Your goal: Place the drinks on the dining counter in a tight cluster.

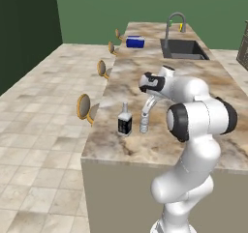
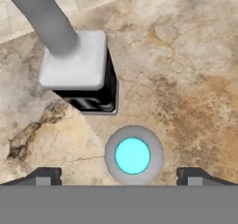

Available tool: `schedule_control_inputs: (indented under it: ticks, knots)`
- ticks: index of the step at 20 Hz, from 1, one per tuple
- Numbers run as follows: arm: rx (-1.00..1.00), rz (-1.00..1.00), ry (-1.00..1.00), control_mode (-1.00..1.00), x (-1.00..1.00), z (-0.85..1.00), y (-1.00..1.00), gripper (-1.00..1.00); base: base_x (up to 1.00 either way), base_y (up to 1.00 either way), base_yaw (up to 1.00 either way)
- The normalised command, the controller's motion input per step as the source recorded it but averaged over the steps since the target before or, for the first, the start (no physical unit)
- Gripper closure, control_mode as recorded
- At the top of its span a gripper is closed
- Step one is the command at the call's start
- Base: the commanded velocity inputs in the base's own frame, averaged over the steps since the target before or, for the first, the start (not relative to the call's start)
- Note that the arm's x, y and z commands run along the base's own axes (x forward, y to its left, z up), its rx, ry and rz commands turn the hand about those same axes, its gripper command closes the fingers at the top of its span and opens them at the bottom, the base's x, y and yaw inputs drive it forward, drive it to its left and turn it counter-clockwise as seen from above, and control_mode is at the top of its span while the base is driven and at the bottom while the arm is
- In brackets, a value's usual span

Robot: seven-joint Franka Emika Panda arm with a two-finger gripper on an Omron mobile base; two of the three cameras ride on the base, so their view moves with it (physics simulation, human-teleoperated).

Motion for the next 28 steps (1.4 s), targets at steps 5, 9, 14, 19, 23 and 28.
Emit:
schedule_control_inputs:
  ticks: [5, 9, 14, 19, 23, 28]
  knots:
    - [0.0, -0.01, -0.07, -1.0, -0.65, 0.26, 0.0, -1.0, 0.0, 0.0, 0.0]
    - [0.0, -0.03, -0.06, -1.0, -0.64, 0.18, 0.0, -1.0, 0.0, 0.0, 0.0]
    - [0.0, -0.05, -0.05, -1.0, -0.65, 0.07, 0.0, -1.0, 0.0, 0.0, 0.0]
    - [-0.05, -0.17, -0.02, -1.0, -0.45, 0.0, 0.0, -1.0, 0.0, 0.0, 0.0]
    - [-0.08, -0.33, 0.0, -1.0, -0.4, 0.0, 0.0, -1.0, 0.0, 0.0, 0.0]
    - [-0.09, -0.41, 0.0, -1.0, -0.37, 0.0, 0.0, -1.0, 0.0, 0.0, 0.0]
